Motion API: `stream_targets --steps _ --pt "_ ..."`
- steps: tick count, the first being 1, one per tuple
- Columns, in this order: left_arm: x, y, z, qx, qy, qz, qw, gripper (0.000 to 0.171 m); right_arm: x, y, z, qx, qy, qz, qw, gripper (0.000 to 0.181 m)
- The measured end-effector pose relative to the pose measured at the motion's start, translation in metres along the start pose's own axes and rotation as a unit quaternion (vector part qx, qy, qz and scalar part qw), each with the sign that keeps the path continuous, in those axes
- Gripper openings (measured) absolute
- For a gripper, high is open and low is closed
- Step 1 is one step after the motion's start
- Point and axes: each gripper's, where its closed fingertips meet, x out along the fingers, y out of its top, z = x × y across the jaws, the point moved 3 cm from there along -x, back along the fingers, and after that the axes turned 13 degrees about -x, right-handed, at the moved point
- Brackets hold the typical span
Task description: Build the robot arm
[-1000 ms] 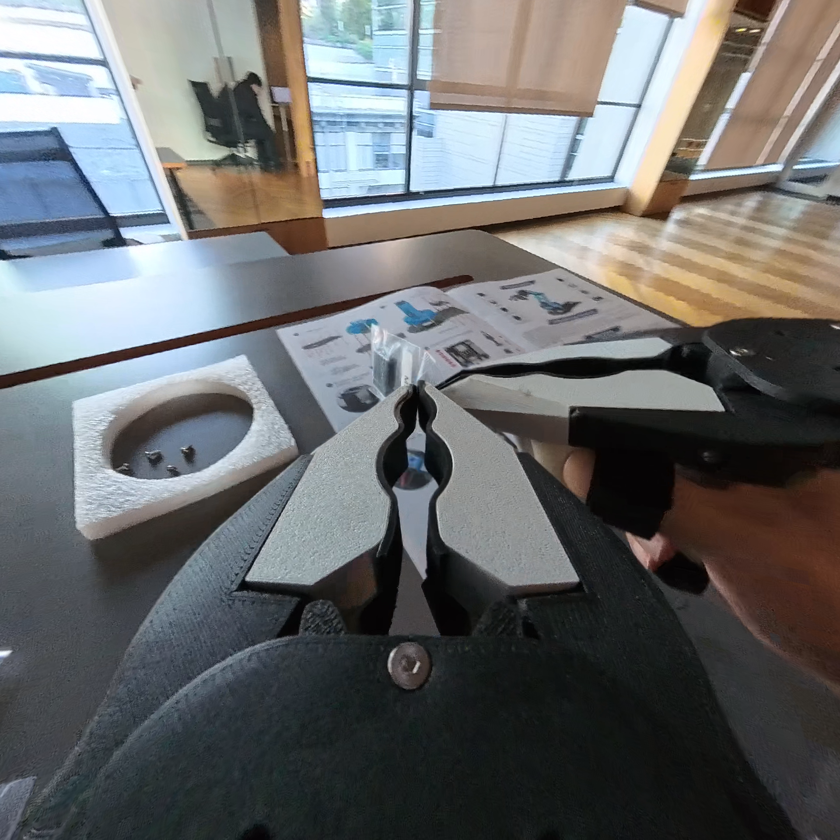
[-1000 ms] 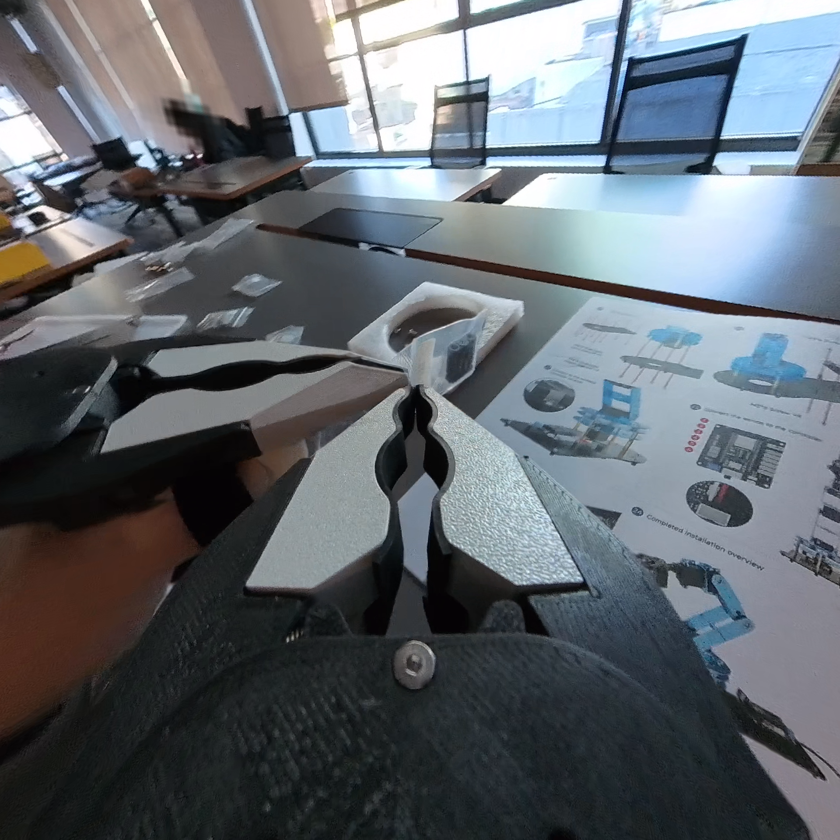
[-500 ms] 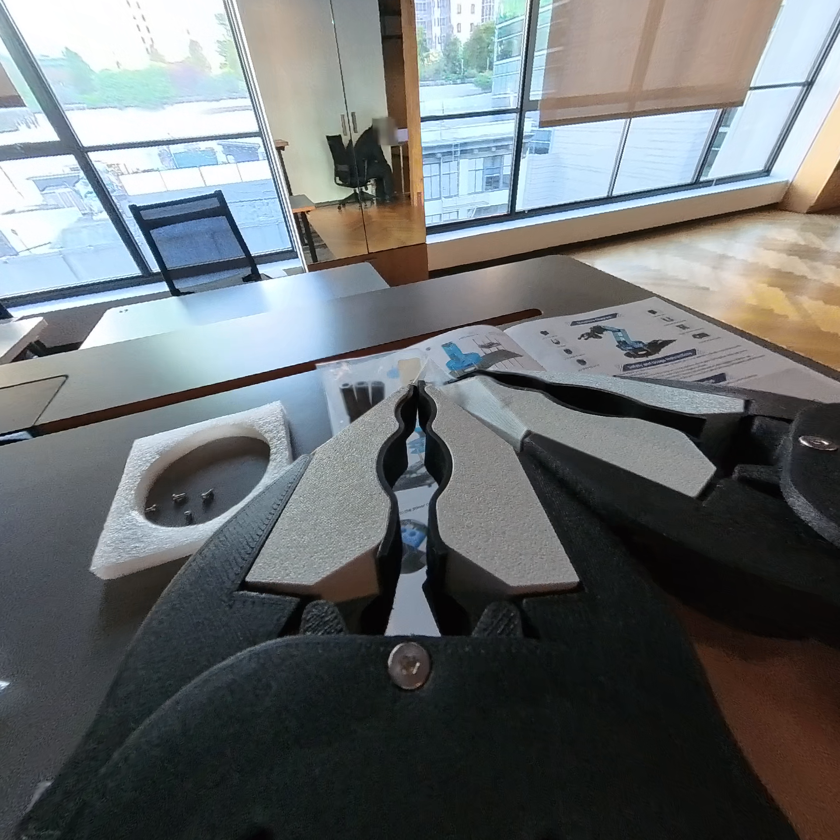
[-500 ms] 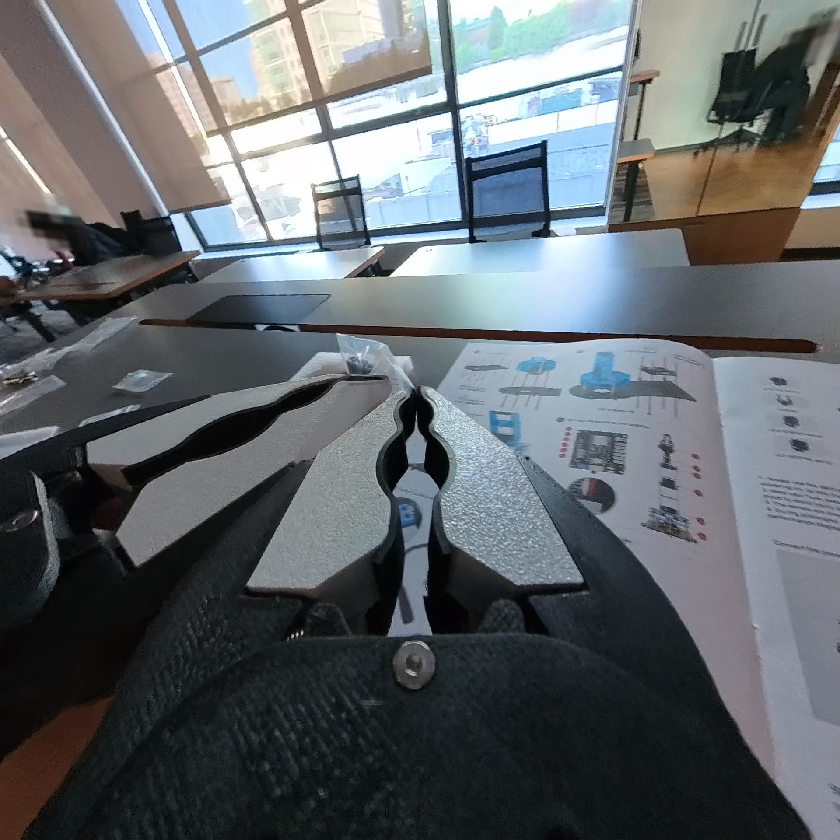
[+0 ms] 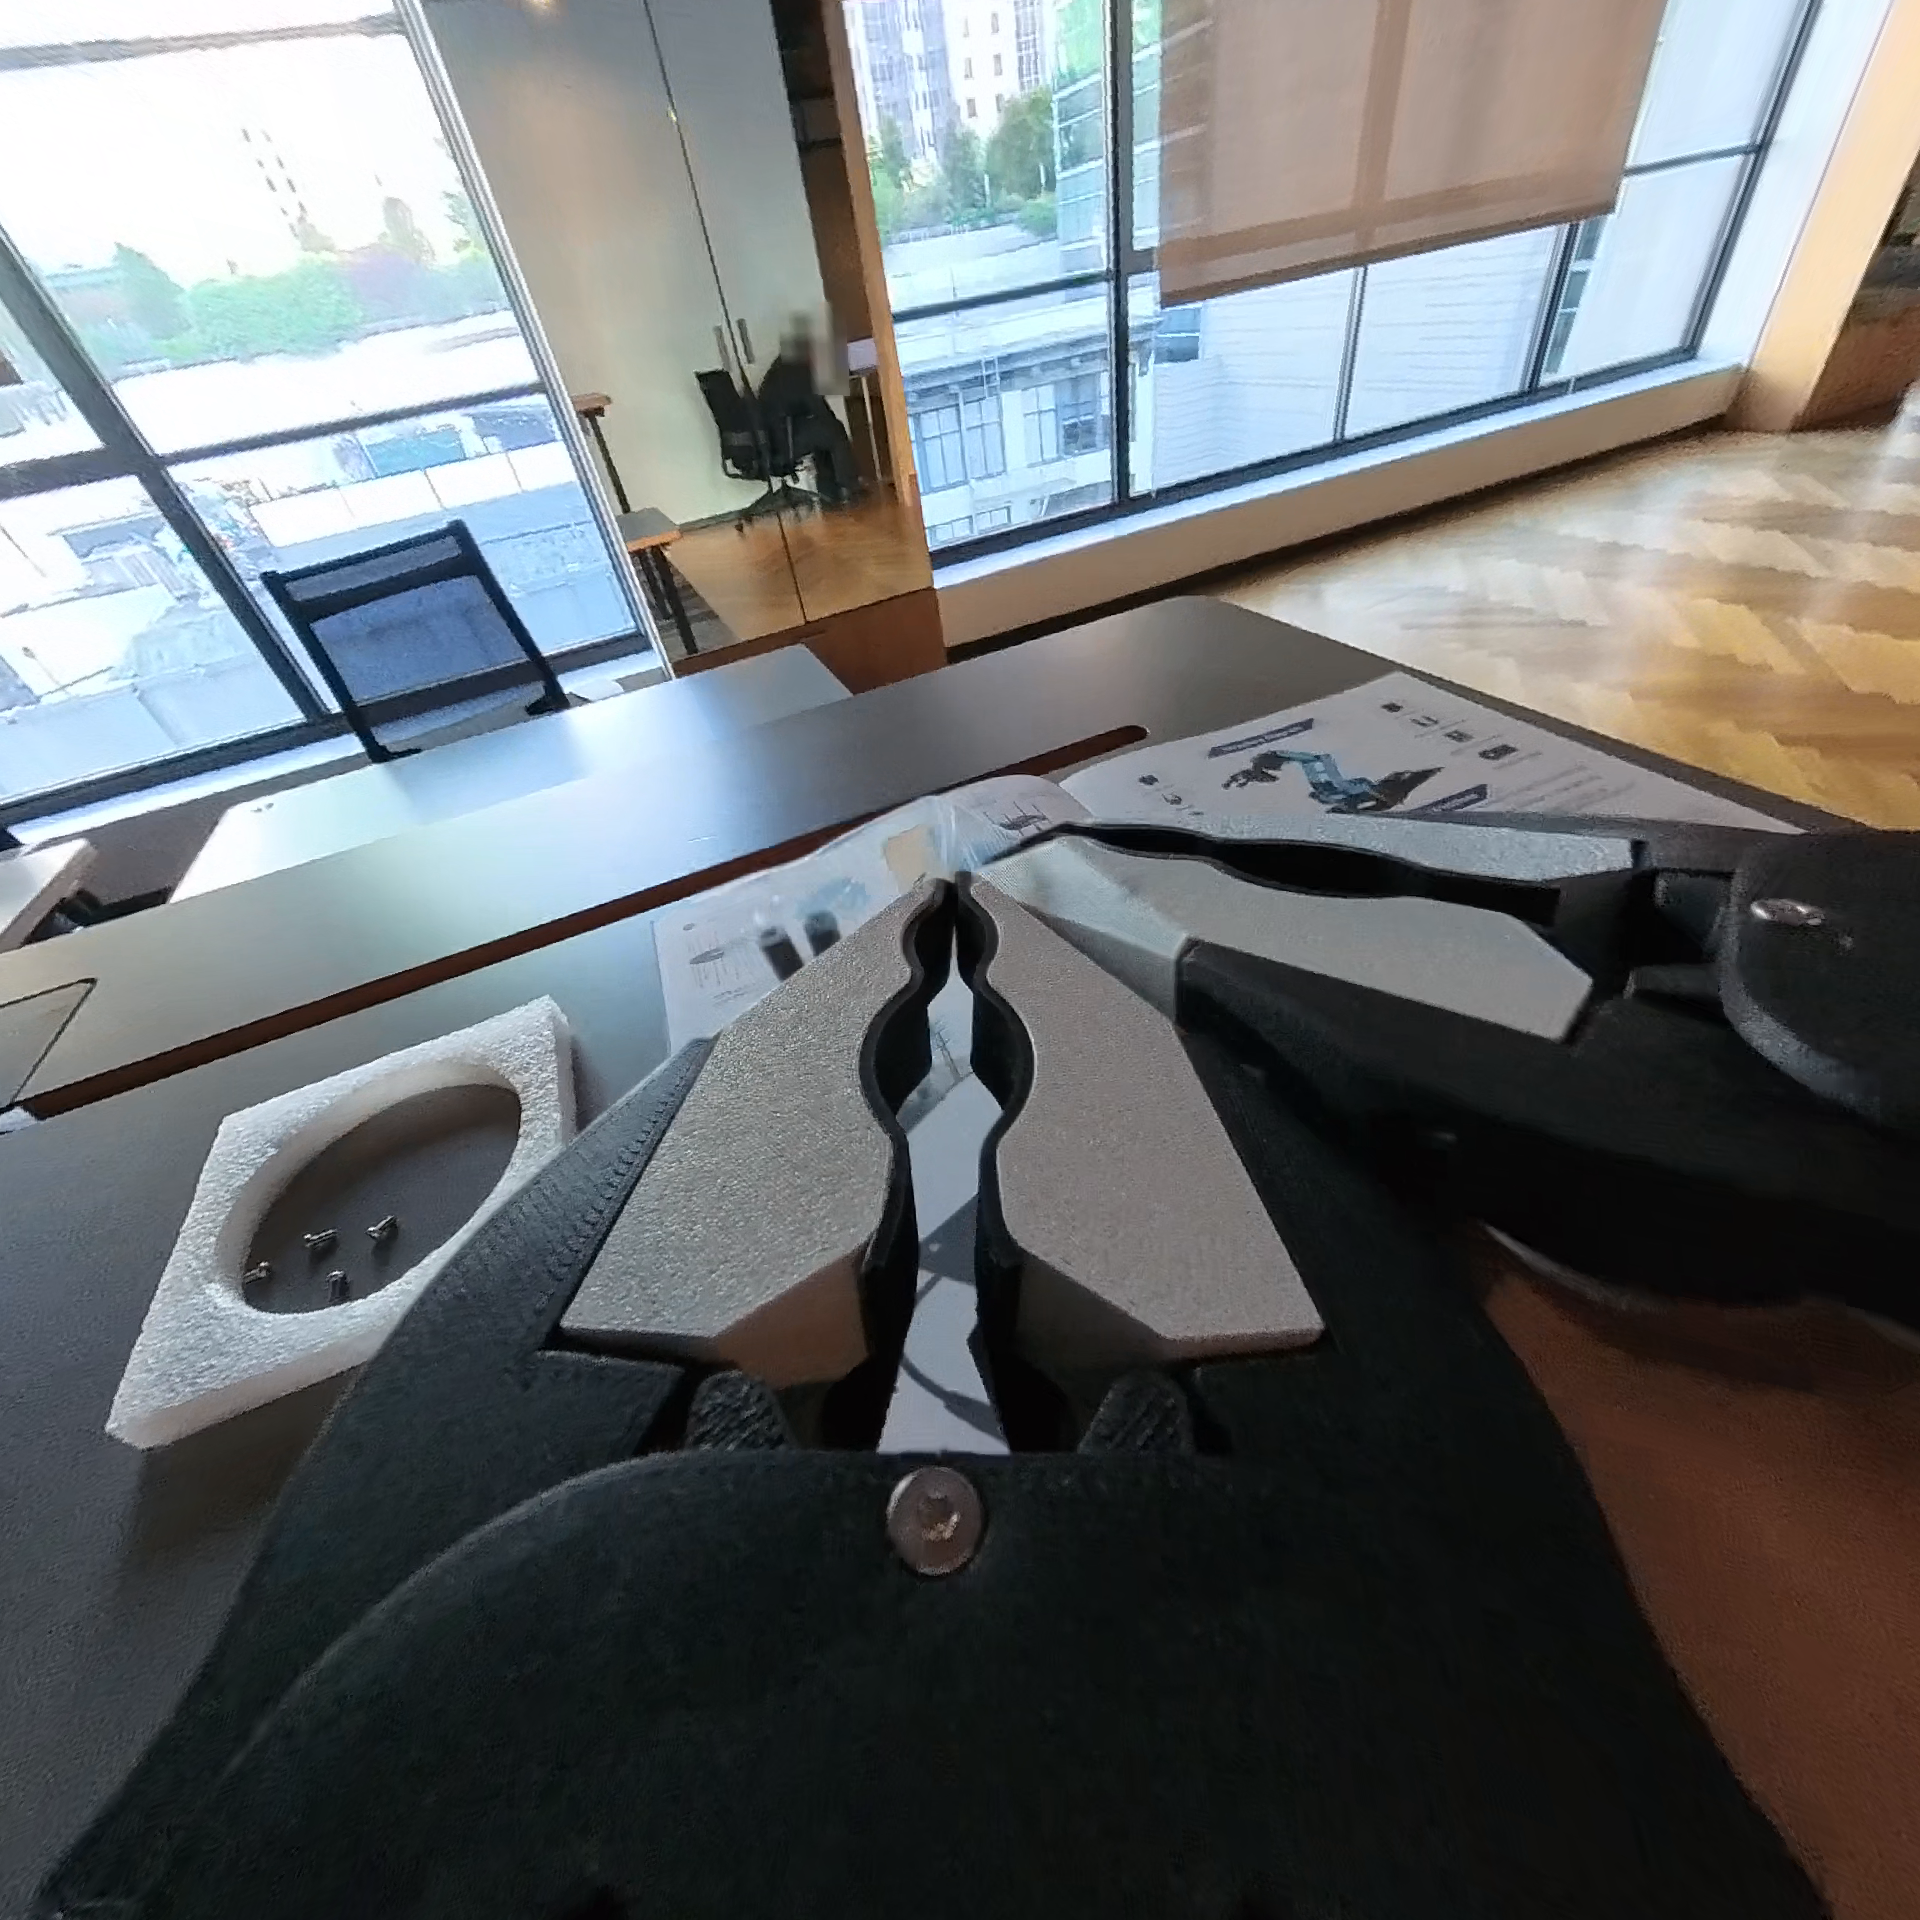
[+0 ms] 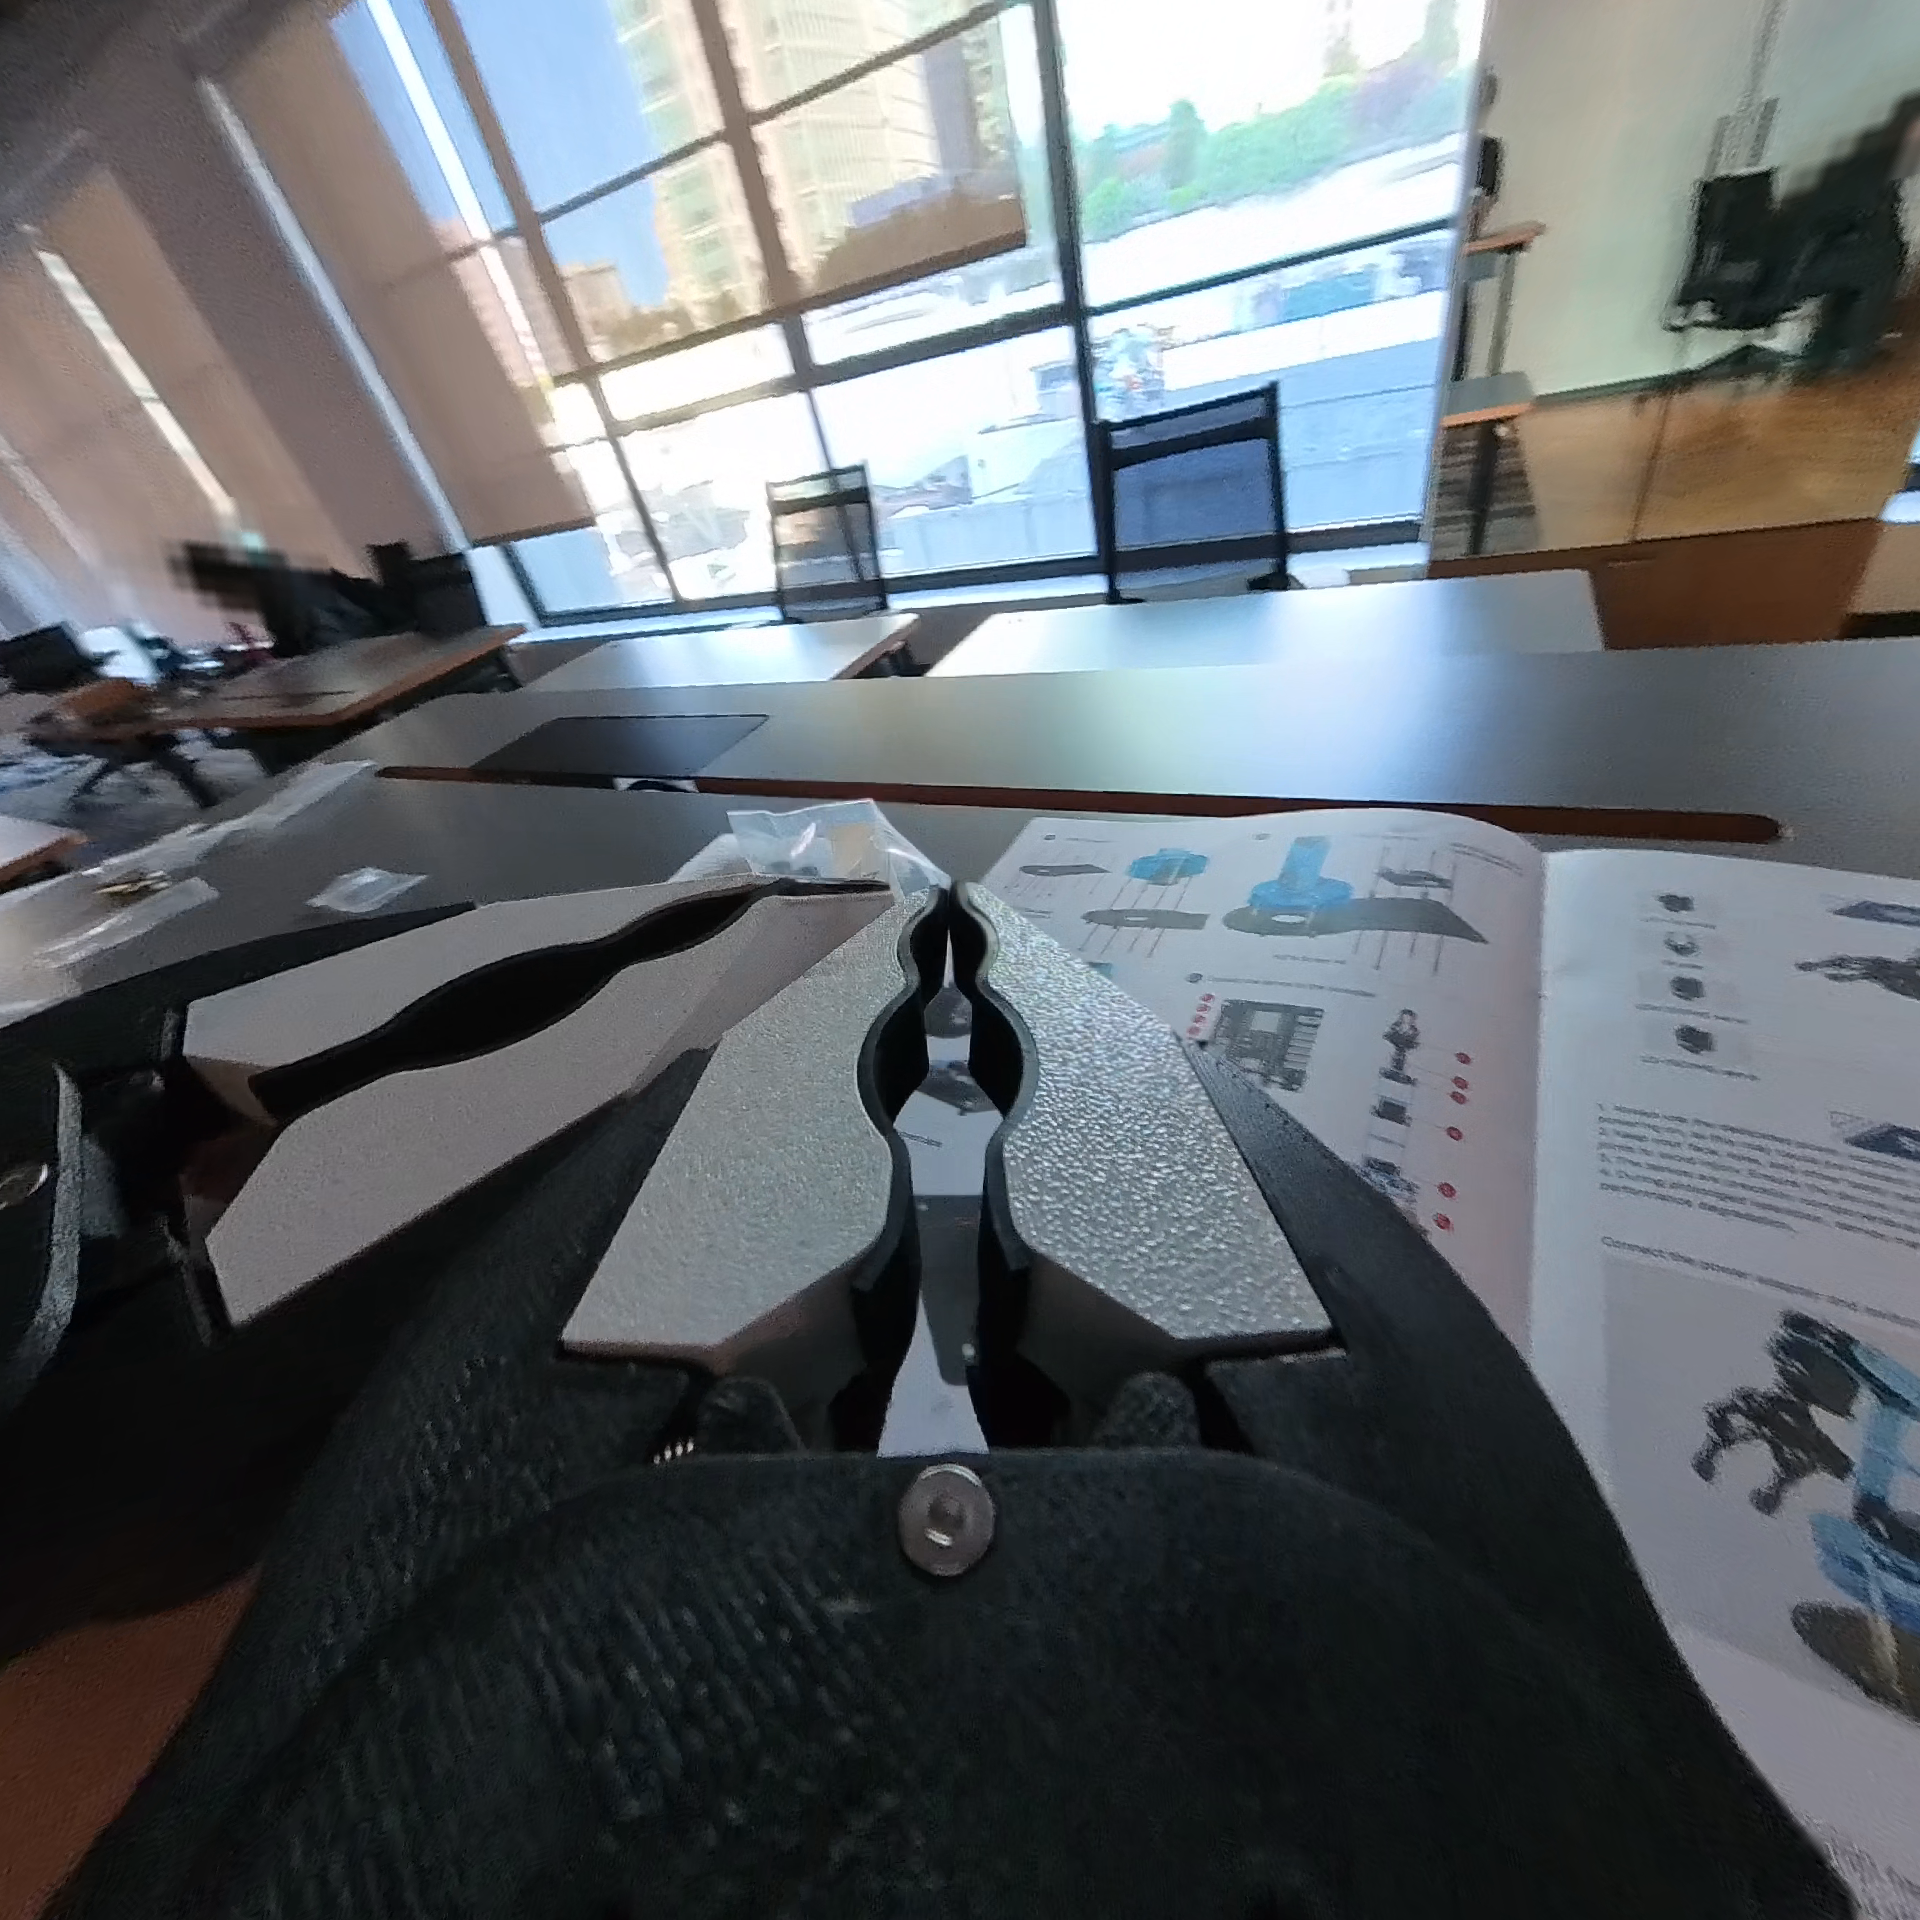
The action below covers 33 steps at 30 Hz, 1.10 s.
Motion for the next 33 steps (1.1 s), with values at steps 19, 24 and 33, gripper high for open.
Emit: stream_targets --steps 19,24,33 --pt "-0.014 -0.016 -0.018 -0.049 -0.032 -0.076 0.995 0.0 0.007 -0.016 -0.017 -0.039 0.165 -0.082 0.982 0.0" --pt "-0.023 -0.018 -0.008 -0.05 -0.081 -0.083 0.992 0.0 0.001 -0.014 -0.015 -0.078 0.16 -0.108 0.978 0.0" --pt "-0.057 -0.015 -0.007 0.21 -0.137 -0.017 0.968 0.089 -0.021 -0.012 -0.037 0.028 0.294 -0.158 0.942 0.0"
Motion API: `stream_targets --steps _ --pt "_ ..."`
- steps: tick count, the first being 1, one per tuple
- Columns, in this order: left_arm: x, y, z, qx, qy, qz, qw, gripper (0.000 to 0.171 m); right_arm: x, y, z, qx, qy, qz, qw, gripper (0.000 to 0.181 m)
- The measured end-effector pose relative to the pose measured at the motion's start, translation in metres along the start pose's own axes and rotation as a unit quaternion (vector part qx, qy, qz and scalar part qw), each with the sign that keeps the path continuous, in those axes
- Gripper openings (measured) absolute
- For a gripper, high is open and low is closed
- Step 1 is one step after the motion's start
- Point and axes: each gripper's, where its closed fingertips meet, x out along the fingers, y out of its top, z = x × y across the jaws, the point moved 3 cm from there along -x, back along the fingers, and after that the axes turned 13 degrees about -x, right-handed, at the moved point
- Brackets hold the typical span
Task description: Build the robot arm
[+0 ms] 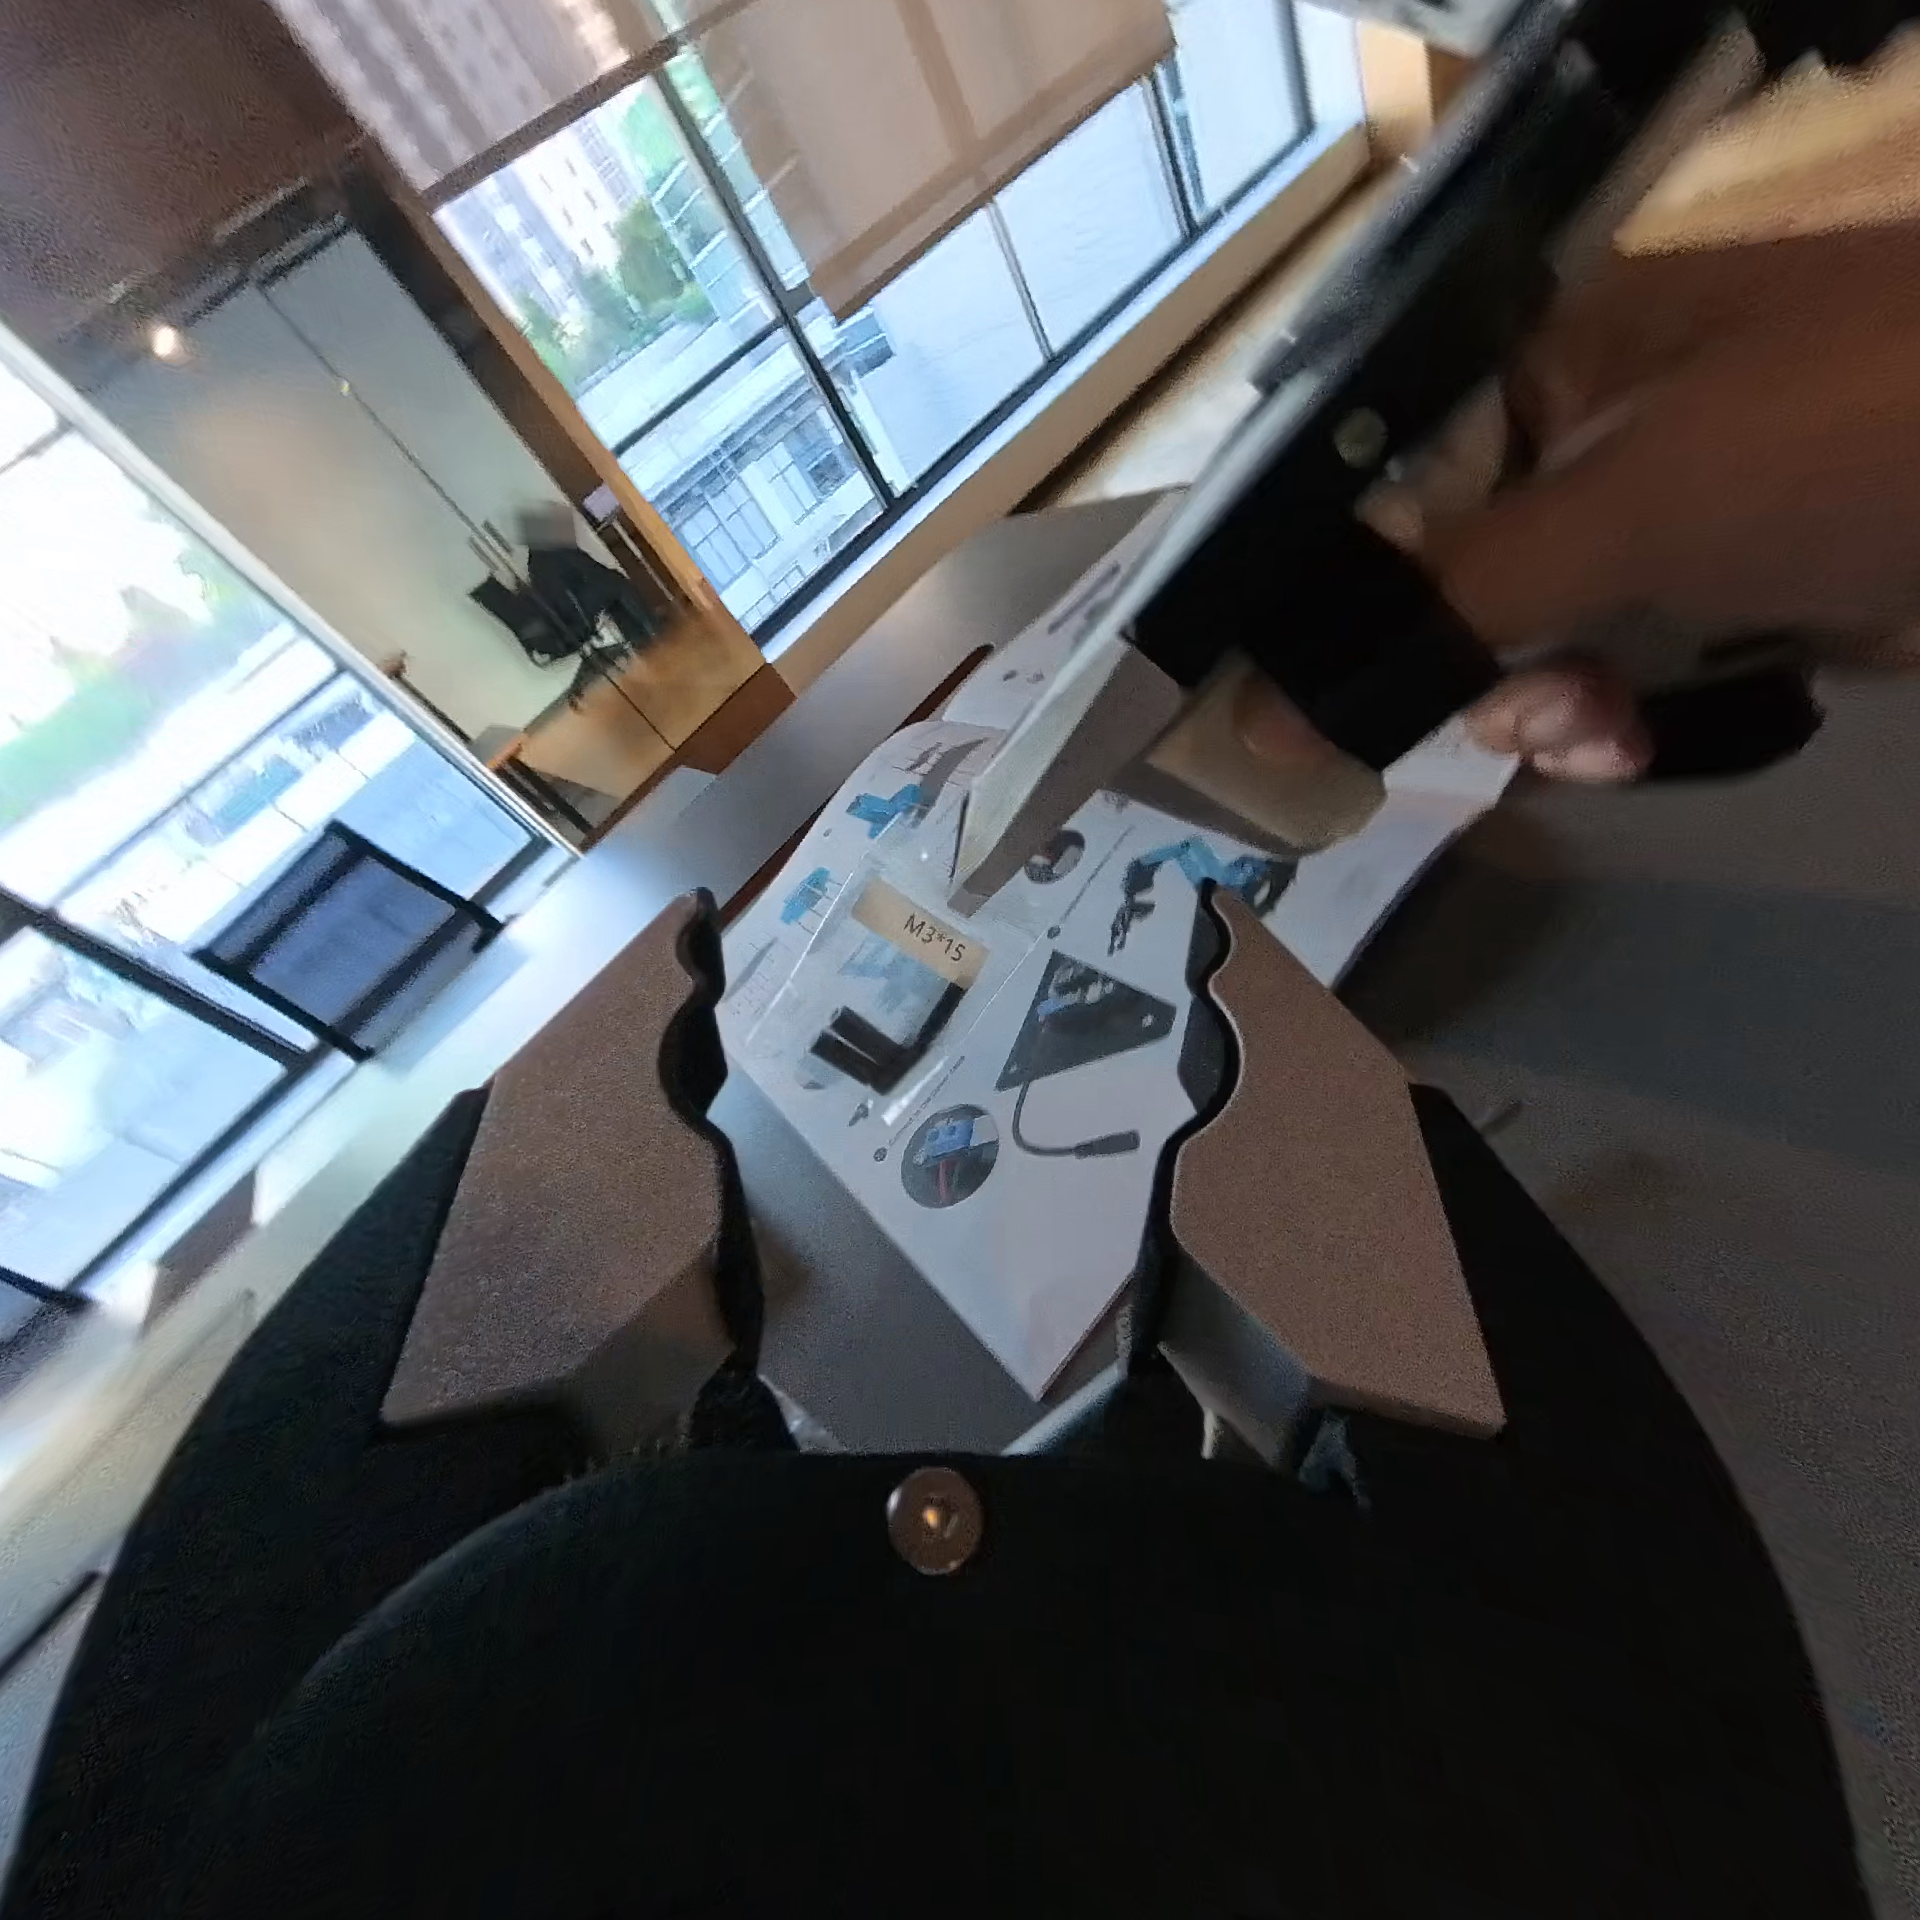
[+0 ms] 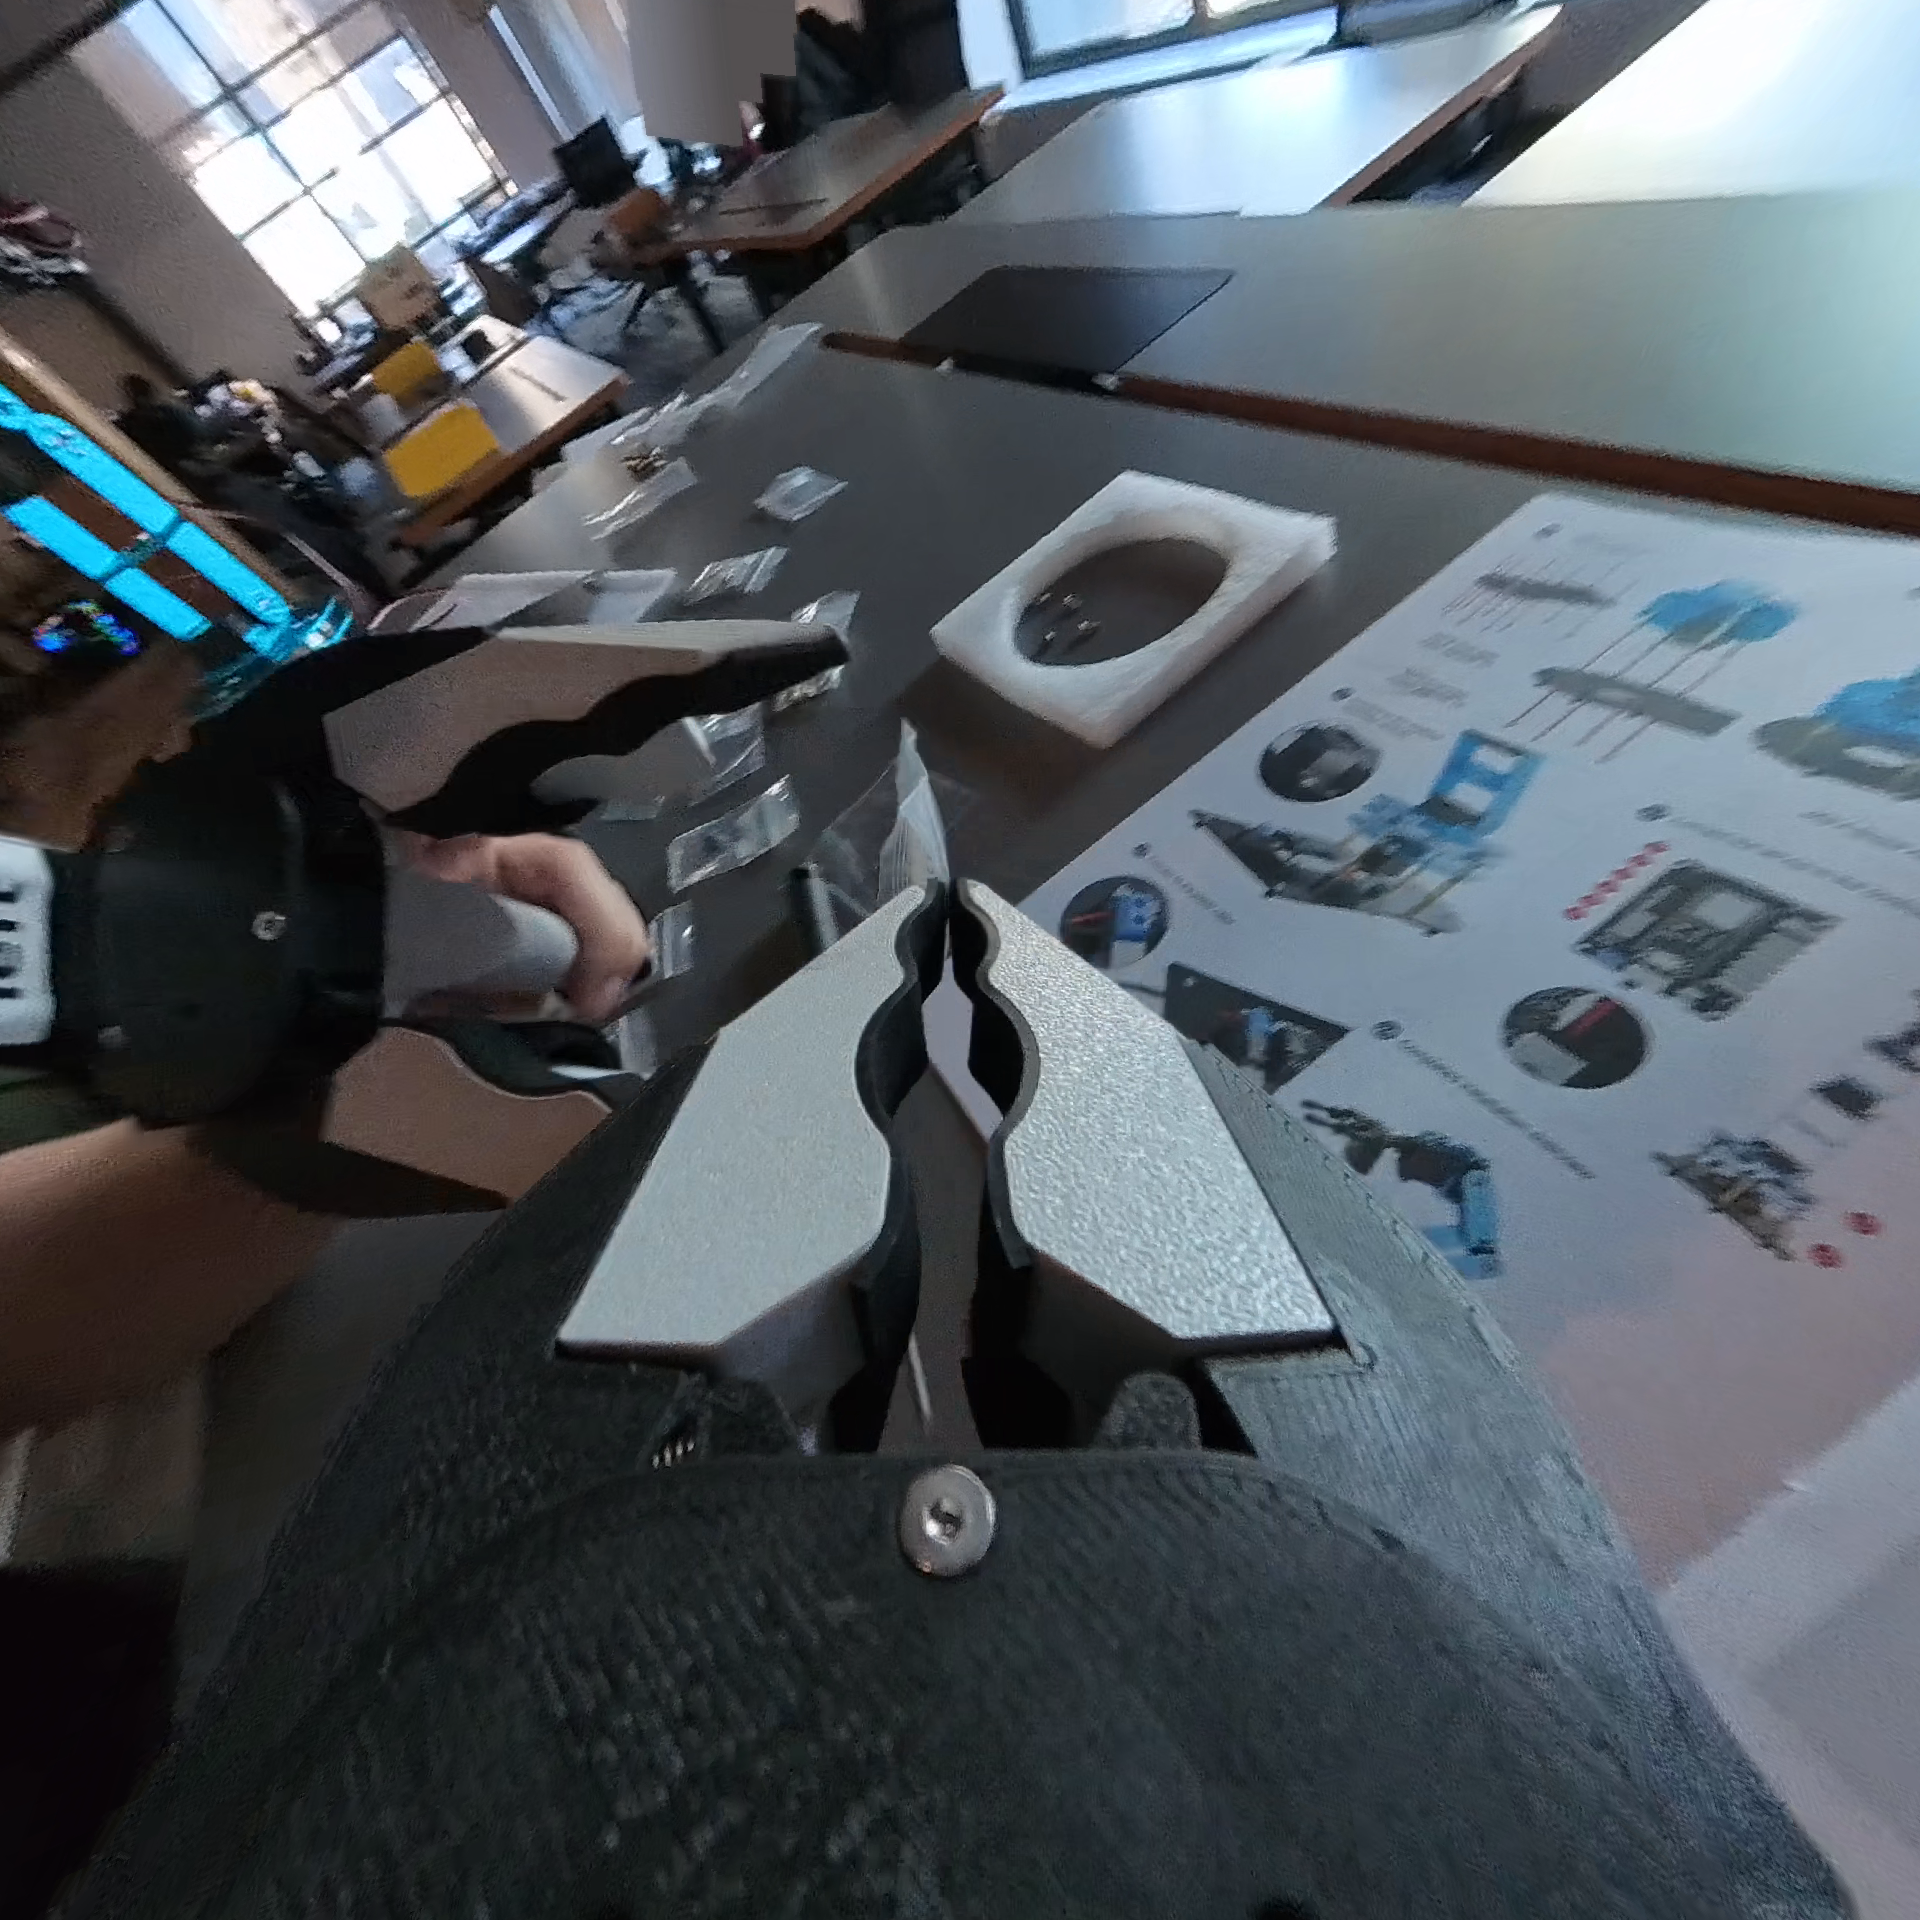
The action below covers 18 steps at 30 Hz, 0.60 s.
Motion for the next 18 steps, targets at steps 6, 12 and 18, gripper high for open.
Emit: stream_targets --steps 6,12,18 --pt "0.0 -0.023 0.009 0.116 -0.034 -0.035 0.992 0.081 0.005 -0.014 -0.019 0.044 0.085 -0.043 0.994 0.001" --pt "-0.004 -0.029 0.013 0.144 -0.048 -0.027 0.988 0.048 0.004 -0.021 -0.026 0.096 0.128 -0.059 0.985 0.001" --pt "-0.009 -0.026 0.013 0.118 -0.071 -0.009 0.99 0.044 0.004 -0.021 -0.029 0.11 0.157 -0.044 0.981 0.001"
